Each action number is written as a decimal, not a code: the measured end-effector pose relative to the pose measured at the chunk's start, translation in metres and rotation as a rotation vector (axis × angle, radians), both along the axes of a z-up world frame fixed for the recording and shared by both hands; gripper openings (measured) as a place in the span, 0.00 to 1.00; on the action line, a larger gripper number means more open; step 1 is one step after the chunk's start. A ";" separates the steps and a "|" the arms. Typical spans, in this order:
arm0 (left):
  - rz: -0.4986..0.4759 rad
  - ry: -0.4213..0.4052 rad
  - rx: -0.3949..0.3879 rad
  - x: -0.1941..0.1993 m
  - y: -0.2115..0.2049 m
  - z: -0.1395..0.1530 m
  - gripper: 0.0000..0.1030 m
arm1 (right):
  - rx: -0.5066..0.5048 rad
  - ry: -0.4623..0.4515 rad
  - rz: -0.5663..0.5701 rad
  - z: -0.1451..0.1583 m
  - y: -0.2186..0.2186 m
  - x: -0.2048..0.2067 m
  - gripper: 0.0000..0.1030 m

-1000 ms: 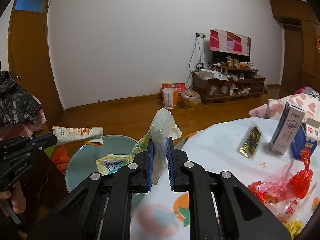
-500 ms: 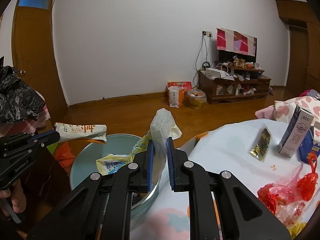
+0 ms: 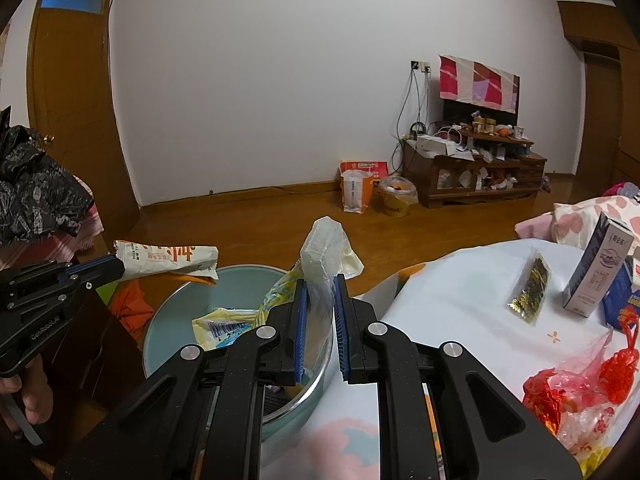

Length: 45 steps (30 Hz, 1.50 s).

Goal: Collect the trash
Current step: 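Carry both items over the blue bin and open both tools to drop them, then grasp the grey cloth with the left tool while the right tool grasps the yellow wrapper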

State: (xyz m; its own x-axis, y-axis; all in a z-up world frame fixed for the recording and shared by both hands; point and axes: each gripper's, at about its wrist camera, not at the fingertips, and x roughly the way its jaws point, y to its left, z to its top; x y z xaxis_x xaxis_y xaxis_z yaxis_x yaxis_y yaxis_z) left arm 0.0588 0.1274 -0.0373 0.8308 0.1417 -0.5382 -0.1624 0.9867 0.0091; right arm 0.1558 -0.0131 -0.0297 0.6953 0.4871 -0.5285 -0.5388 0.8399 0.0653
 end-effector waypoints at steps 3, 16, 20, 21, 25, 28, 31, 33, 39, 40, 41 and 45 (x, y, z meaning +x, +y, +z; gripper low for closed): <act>-0.001 0.000 0.000 0.000 0.000 0.000 0.02 | -0.001 0.000 0.000 0.000 0.002 0.000 0.14; -0.006 0.006 -0.002 0.000 -0.003 -0.007 0.02 | -0.010 0.011 0.013 -0.003 0.010 -0.002 0.15; -0.012 0.018 -0.008 0.000 -0.005 -0.011 0.06 | -0.007 0.017 0.022 -0.005 0.012 -0.002 0.24; -0.016 0.022 -0.010 0.001 -0.005 -0.013 0.06 | -0.009 0.020 0.023 -0.006 0.014 -0.002 0.26; -0.020 0.036 -0.007 0.000 -0.007 -0.018 0.13 | -0.019 0.037 0.024 -0.011 0.016 -0.001 0.32; 0.001 0.028 -0.005 0.000 -0.004 -0.017 0.47 | -0.019 0.046 0.017 -0.014 0.015 -0.001 0.45; 0.005 0.027 -0.007 -0.002 -0.003 -0.017 0.46 | -0.018 0.047 0.012 -0.014 0.013 -0.001 0.46; 0.003 0.031 -0.010 -0.001 -0.003 -0.017 0.46 | -0.024 0.048 0.004 -0.013 0.010 -0.003 0.47; -0.018 0.055 -0.014 0.001 -0.011 -0.021 0.50 | -0.046 0.050 -0.045 -0.008 -0.013 -0.015 0.47; -0.025 0.062 -0.011 0.001 -0.014 -0.023 0.52 | -0.053 0.047 -0.055 -0.007 -0.019 -0.019 0.47; -0.031 0.067 -0.010 0.002 -0.017 -0.024 0.53 | -0.058 0.043 -0.063 -0.005 -0.025 -0.022 0.47; -0.086 0.098 -0.001 0.006 -0.042 -0.032 0.55 | -0.075 0.015 -0.127 0.005 -0.070 -0.047 0.52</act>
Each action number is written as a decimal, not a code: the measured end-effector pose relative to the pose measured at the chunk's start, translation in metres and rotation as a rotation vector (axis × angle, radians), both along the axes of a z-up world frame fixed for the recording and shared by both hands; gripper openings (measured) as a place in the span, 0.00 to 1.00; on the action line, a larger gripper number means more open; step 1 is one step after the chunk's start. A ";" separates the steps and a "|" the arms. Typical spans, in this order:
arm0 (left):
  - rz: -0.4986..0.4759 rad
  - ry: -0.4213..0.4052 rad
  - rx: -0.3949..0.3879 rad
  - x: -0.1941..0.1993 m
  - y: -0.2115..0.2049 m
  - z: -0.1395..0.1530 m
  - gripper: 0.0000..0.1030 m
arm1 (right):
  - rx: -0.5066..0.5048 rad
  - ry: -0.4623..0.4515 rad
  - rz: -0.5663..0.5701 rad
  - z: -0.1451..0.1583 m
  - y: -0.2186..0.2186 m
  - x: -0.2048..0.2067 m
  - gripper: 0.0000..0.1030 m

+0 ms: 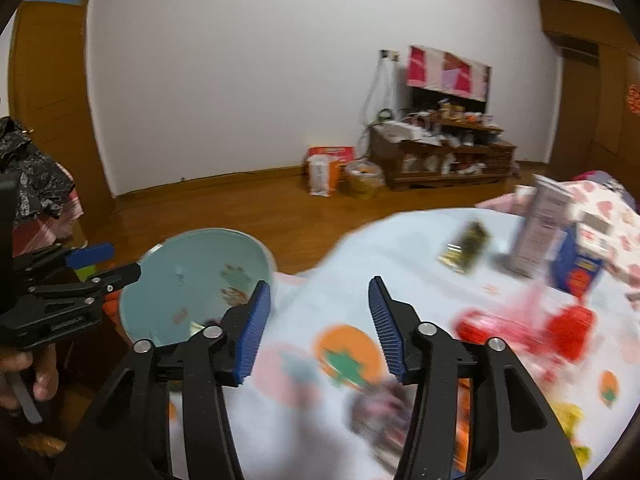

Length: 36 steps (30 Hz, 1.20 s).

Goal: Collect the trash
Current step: 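Grasp the grey cloth with the left tool while the right tool grasps the yellow wrapper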

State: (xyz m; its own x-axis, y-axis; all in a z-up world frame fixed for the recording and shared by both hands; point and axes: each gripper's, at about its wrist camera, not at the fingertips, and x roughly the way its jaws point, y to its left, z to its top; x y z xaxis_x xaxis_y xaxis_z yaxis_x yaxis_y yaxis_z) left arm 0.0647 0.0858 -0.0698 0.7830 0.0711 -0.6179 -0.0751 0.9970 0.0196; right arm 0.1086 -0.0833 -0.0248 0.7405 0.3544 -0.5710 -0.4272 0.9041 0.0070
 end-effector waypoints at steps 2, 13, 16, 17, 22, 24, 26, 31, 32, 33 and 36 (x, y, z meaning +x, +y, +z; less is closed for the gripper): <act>-0.044 0.012 0.011 0.000 -0.018 -0.004 0.56 | -0.009 -0.007 -0.049 0.001 -0.028 -0.012 0.54; -0.237 0.029 0.036 0.005 -0.111 -0.011 0.58 | -0.014 0.067 -0.387 -0.027 -0.185 -0.063 0.56; -0.285 0.027 0.032 0.009 -0.139 -0.011 0.58 | -0.020 0.081 -0.439 -0.035 -0.209 -0.072 0.56; -0.301 0.027 0.034 0.010 -0.150 -0.012 0.58 | -0.022 0.087 -0.453 -0.038 -0.216 -0.075 0.56; -0.368 0.044 0.026 0.017 -0.193 -0.015 0.58 | -0.011 0.101 -0.505 -0.045 -0.239 -0.081 0.56; -0.388 0.053 0.018 0.020 -0.203 -0.016 0.58 | 0.004 0.108 -0.513 -0.045 -0.245 -0.079 0.56; -0.399 0.061 0.022 0.023 -0.211 -0.020 0.58 | 0.021 0.110 -0.507 -0.045 -0.247 -0.077 0.56; -0.422 0.128 0.008 0.036 -0.222 -0.037 0.51 | 0.022 0.159 -0.449 -0.051 -0.234 -0.060 0.56; -0.438 0.144 -0.002 0.037 -0.223 -0.039 0.33 | 0.025 0.177 -0.443 -0.054 -0.232 -0.057 0.56; -0.451 0.160 -0.011 0.039 -0.224 -0.042 0.26 | 0.023 0.211 -0.430 -0.059 -0.230 -0.052 0.56; -0.474 0.164 -0.017 0.039 -0.224 -0.044 0.14 | 0.065 0.267 -0.390 -0.064 -0.232 -0.046 0.37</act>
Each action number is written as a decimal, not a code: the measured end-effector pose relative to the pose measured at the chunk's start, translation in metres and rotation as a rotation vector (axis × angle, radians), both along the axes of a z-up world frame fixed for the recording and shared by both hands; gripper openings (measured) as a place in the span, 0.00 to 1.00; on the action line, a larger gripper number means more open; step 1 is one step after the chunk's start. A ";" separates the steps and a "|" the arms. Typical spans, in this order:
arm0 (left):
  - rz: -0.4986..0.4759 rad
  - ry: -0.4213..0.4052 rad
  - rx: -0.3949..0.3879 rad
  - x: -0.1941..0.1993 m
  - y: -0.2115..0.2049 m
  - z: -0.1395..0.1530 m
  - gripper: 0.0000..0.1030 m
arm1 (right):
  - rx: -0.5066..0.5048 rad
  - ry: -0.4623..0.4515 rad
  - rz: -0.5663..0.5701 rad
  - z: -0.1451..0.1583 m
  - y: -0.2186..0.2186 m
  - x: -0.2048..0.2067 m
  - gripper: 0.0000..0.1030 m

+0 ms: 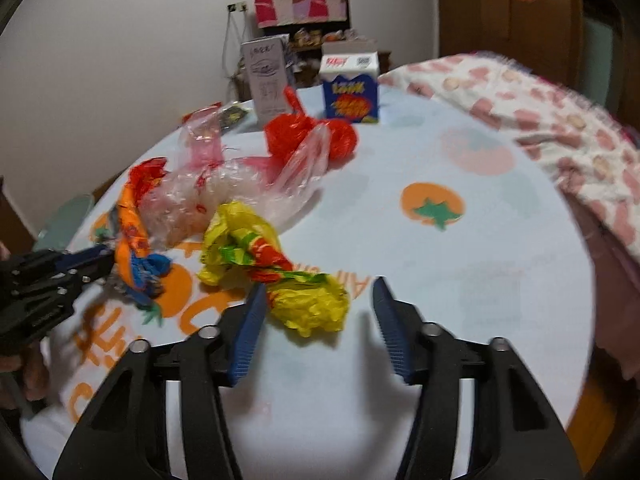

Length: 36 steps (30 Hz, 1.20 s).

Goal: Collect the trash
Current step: 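Grasp the grey cloth with the left tool while the right tool grasps the yellow wrapper, then carry the cloth and yellow wrapper over the blue bin and open both tools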

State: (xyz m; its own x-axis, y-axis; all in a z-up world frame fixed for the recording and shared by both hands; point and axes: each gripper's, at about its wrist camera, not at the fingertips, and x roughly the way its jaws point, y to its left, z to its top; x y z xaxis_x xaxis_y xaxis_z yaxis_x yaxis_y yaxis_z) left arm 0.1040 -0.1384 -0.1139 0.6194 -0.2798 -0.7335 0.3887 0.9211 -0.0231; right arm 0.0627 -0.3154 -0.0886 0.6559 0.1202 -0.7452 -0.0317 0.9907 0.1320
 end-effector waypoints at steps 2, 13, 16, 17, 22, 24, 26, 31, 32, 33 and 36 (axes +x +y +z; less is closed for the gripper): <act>-0.003 -0.002 -0.012 0.000 0.003 0.001 0.10 | 0.032 0.007 0.003 -0.001 -0.003 0.001 0.34; 0.024 -0.076 -0.026 -0.020 0.039 0.029 0.08 | 0.025 -0.120 0.035 0.021 0.008 -0.027 0.29; 0.044 -0.109 -0.022 -0.026 0.053 0.041 0.08 | 0.027 -0.170 0.026 0.035 0.008 -0.032 0.29; 0.050 -0.115 -0.021 -0.026 0.057 0.044 0.08 | 0.029 -0.177 0.027 0.039 0.009 -0.031 0.29; 0.096 -0.159 -0.017 -0.033 0.078 0.058 0.08 | 0.033 -0.200 0.042 0.047 0.020 -0.025 0.29; 0.111 -0.165 -0.015 -0.034 0.086 0.061 0.08 | 0.034 -0.205 0.058 0.049 0.030 -0.022 0.29; 0.126 -0.170 -0.014 -0.036 0.092 0.063 0.08 | 0.035 -0.211 0.078 0.052 0.041 -0.017 0.29; 0.153 -0.171 -0.018 -0.037 0.105 0.062 0.08 | 0.030 -0.221 0.120 0.057 0.067 -0.003 0.29; 0.158 -0.173 -0.017 -0.038 0.107 0.062 0.08 | 0.027 -0.222 0.128 0.057 0.073 0.000 0.29; 0.165 -0.174 -0.017 -0.038 0.110 0.062 0.08 | 0.024 -0.222 0.133 0.057 0.078 0.003 0.29; 0.185 -0.178 -0.017 -0.037 0.120 0.063 0.08 | 0.016 -0.220 0.160 0.057 0.094 0.015 0.29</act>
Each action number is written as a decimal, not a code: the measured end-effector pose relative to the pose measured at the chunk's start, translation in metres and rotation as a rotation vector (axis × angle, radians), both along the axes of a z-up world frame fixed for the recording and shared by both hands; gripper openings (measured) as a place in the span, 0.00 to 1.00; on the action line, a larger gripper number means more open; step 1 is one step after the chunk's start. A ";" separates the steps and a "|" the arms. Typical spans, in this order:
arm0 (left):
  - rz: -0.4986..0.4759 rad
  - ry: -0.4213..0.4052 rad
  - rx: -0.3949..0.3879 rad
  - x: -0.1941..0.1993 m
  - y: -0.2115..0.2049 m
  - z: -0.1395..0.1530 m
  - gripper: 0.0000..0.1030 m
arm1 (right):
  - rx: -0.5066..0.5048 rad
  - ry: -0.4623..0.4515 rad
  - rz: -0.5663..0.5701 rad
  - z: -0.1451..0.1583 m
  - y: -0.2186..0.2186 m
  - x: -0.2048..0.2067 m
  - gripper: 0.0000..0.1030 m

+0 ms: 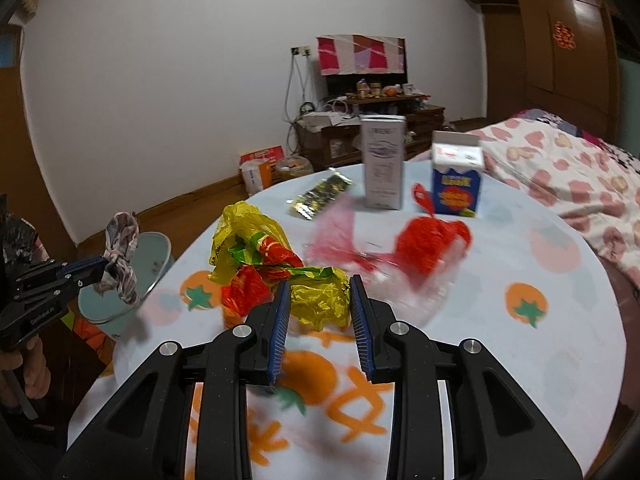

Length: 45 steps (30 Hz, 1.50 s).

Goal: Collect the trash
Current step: 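Carry the cloth and yellow wrapper over the blue bin and open both tools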

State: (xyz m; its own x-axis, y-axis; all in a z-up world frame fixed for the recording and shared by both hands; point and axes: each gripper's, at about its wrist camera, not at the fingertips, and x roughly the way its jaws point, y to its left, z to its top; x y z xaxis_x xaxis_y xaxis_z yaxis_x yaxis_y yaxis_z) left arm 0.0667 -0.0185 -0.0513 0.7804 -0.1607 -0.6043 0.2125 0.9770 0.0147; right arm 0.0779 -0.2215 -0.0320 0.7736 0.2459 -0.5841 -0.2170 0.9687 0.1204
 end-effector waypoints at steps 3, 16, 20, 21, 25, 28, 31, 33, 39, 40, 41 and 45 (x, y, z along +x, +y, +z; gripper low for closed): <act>0.026 -0.007 -0.001 0.000 0.009 0.001 0.08 | -0.004 -0.001 0.022 -0.001 0.015 0.010 0.29; 0.168 -0.031 -0.009 0.003 0.058 0.001 0.08 | -0.034 -0.029 0.136 0.002 0.085 0.035 0.29; 0.198 -0.035 -0.003 0.005 0.071 0.000 0.08 | -0.041 -0.030 0.165 0.001 0.102 0.043 0.29; 0.206 -0.034 -0.003 0.005 0.074 0.000 0.08 | -0.042 -0.030 0.173 0.001 0.107 0.045 0.29; 0.231 -0.038 0.003 0.005 0.082 0.000 0.08 | -0.045 -0.032 0.194 -0.001 0.120 0.052 0.29; 0.244 -0.037 0.003 0.005 0.088 0.000 0.08 | -0.047 -0.036 0.208 -0.002 0.127 0.055 0.30; 0.254 -0.039 0.002 0.004 0.095 -0.001 0.08 | -0.048 -0.040 0.224 -0.004 0.135 0.058 0.30; 0.261 -0.040 0.003 0.003 0.099 -0.001 0.08 | -0.048 -0.041 0.235 -0.004 0.142 0.063 0.30; 0.280 -0.043 0.008 0.002 0.105 -0.001 0.08 | -0.054 -0.044 0.264 -0.006 0.157 0.072 0.30; 0.282 -0.043 0.008 0.003 0.105 -0.001 0.08 | -0.054 -0.044 0.267 -0.006 0.159 0.071 0.30; 0.288 -0.045 0.008 0.002 0.107 -0.001 0.08 | -0.053 -0.044 0.272 -0.006 0.162 0.072 0.30; 0.305 -0.049 0.008 0.001 0.115 0.000 0.08 | -0.056 -0.041 0.286 -0.008 0.172 0.075 0.30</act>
